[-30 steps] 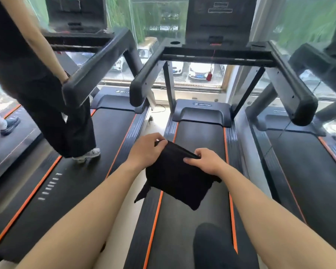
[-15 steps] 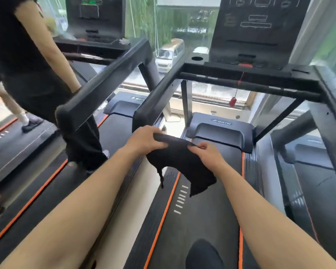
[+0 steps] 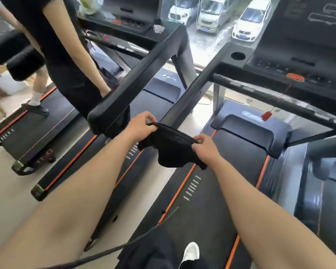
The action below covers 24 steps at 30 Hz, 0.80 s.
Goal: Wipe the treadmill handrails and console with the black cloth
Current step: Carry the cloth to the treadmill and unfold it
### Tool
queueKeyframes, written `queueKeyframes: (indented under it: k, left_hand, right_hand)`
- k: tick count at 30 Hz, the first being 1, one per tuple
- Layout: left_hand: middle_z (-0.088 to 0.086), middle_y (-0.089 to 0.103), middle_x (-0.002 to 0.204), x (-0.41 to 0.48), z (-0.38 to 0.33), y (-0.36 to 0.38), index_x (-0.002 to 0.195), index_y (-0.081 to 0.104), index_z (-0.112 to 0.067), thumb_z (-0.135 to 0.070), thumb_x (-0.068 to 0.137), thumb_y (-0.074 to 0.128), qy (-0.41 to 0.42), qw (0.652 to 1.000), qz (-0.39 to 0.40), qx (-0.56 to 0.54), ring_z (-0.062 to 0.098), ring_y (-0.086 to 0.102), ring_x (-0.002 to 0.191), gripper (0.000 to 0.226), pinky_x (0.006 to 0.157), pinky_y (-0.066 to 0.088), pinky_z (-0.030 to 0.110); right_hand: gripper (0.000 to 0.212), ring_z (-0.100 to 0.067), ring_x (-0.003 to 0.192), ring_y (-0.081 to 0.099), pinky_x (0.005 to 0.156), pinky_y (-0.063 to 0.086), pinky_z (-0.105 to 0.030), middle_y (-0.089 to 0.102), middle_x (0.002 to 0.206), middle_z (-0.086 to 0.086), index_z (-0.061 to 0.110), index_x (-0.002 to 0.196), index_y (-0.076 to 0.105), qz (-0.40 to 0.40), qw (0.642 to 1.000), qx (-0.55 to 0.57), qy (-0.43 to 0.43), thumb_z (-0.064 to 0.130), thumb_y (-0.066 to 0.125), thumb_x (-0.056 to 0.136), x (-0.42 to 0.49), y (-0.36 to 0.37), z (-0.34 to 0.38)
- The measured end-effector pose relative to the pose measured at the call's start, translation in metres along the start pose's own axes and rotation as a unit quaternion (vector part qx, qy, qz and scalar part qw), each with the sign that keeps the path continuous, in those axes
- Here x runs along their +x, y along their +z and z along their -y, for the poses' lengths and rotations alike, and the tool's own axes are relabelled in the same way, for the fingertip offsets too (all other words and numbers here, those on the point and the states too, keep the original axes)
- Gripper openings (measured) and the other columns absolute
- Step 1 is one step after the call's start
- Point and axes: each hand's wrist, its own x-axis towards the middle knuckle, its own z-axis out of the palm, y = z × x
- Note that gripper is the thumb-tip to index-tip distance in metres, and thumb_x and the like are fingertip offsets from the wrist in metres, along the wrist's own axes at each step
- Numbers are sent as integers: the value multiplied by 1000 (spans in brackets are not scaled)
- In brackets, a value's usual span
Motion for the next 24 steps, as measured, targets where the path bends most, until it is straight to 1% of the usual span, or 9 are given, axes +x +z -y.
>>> queueKeyframes:
  k: [4, 8, 11, 13, 16, 18, 20, 22, 24]
  left_hand:
    - [-6, 59, 93, 43, 8, -3, 97, 62, -25, -24, 85, 69, -14, 999, 25, -32, 20, 60, 100, 14, 85, 42, 28]
    - [-3, 62, 101, 94, 13, 8, 96, 60, -22, -15, 81, 62, -55, 995, 23, -74, 20, 58, 106, 16, 83, 37, 25]
    - [2, 60, 118, 129, 22, 21, 111, 57, -18, -16, 82, 61, -65, 997, 27, -30, 23, 55, 115, 29, 94, 40, 29]
    - [5, 54, 128, 139, 30, 32, 125, 53, -21, -30, 79, 66, -52, 998, 11, 26, 28, 51, 120, 48, 103, 41, 39]
    - [7, 51, 133, 136, 41, 59, 135, 49, -21, -41, 83, 65, -81, 995, -2, -59, 26, 51, 121, 58, 105, 40, 39]
    - [5, 57, 130, 128, 46, 78, 134, 52, -18, -41, 91, 59, -131, 978, 12, -159, 24, 55, 120, 49, 98, 40, 33]
    - [3, 63, 128, 123, 45, 92, 130, 58, -17, -39, 96, 52, -173, 962, 23, -210, 24, 55, 120, 42, 93, 37, 30]
    - [6, 64, 129, 128, 47, 101, 126, 63, -15, -41, 97, 46, -187, 956, 25, -224, 27, 54, 123, 42, 95, 37, 32]
    - [9, 64, 131, 139, 54, 106, 125, 66, -14, -52, 91, 44, -205, 948, 64, -234, 28, 54, 124, 54, 106, 38, 36]
  right_hand:
    - [26, -19, 84, 58, 67, 43, -29, 64, 94, -2, 19, 99, 60, -15, 999, 10, 32, 2, 50, 82, 40, 16, 14]
    - [25, -20, 88, 55, 76, 41, -32, 61, 94, 0, 18, 99, 60, -25, 997, 20, 66, 3, 51, 81, 87, 36, 21]
    - [31, -26, 109, 55, 88, 44, -34, 59, 121, -6, 20, 116, 58, -100, 990, -2, 99, 13, 51, 86, 116, 48, 20]
    - [47, -33, 127, 42, 103, 39, -42, 43, 138, -11, 17, 136, 47, -169, 972, -90, 136, 21, 53, 90, 126, 55, 16]
    - [54, -36, 124, 45, 101, 39, -41, 37, 141, -15, 12, 141, 42, -210, 955, -48, 205, 31, 56, 92, 128, 73, 11]
    - [51, -30, 113, 54, 95, 41, -37, 47, 137, -12, 11, 135, 49, -167, 961, 26, 220, 41, 54, 94, 128, 89, 9]
    - [60, -24, 118, 54, 101, 40, -37, 55, 135, -4, 13, 136, 50, -90, 966, 99, 219, 56, 48, 95, 136, 109, 9]
    - [82, -19, 127, 51, 110, 38, -41, 53, 143, 4, 22, 145, 45, -20, 954, 191, 229, 77, 46, 84, 150, 128, 3]
    - [107, -20, 135, 47, 114, 36, -47, 45, 152, 8, 35, 152, 32, -2, 929, 277, 245, 93, 49, 63, 169, 146, -14]
